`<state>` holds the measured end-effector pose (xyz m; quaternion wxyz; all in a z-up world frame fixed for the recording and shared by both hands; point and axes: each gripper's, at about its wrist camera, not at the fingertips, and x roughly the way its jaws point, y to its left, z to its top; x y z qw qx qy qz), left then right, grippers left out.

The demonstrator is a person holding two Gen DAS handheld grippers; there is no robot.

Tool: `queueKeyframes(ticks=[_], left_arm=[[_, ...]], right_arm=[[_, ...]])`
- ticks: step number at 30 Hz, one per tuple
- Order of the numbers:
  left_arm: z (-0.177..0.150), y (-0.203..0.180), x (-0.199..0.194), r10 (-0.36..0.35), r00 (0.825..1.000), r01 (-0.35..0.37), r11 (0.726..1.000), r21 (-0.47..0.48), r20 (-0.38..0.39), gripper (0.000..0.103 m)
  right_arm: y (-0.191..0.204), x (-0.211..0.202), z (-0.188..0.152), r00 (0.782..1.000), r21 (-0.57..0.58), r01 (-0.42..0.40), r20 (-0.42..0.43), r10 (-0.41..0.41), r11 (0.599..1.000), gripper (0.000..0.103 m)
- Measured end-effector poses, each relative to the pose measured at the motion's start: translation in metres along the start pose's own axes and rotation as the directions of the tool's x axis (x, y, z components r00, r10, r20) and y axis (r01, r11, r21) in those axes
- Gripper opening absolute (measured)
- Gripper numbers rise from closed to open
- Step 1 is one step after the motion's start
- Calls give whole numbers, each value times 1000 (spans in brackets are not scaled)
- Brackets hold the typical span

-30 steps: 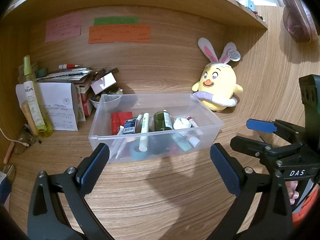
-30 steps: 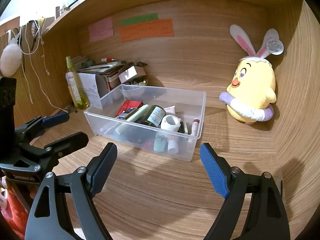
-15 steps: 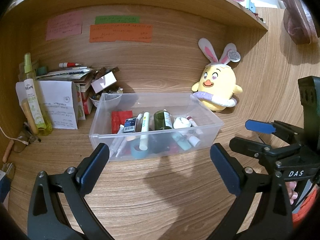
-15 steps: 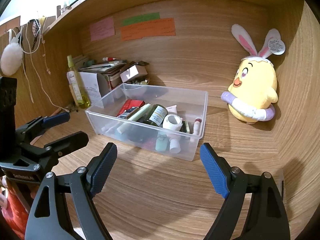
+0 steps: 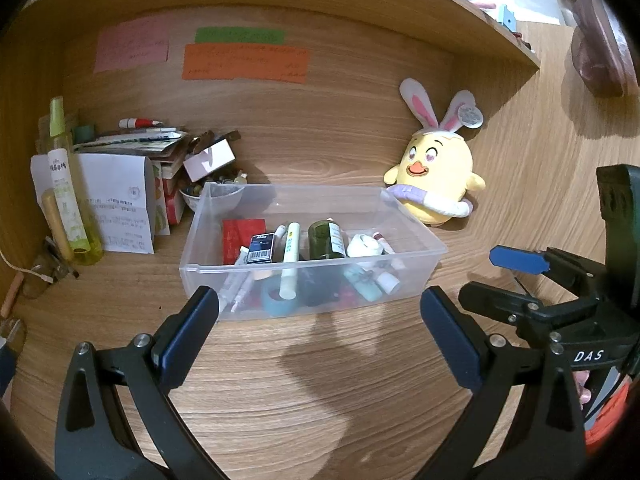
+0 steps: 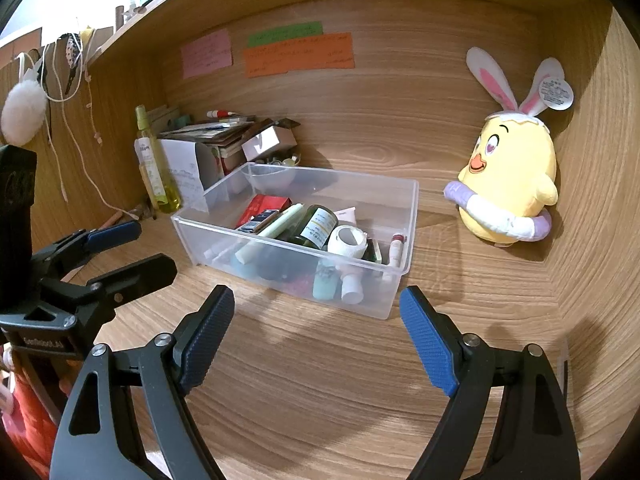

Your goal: Organize objects

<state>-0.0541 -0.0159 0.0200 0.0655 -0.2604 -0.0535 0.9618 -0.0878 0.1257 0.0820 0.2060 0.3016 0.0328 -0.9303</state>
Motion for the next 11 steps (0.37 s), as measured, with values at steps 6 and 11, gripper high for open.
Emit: queueKeyframes(ticks=[6,11], left_arm=[[-2,2,-3,-7,1000,7,1000,5,18,102],[-2,-1,-5,-1,1000,0,1000,24,23,102]], right_arm=[[1,1,-1,1000,-1,-3,-4,3,1000,83],[2,2,-1,1000,-3,-5,-9,5,1000,83]])
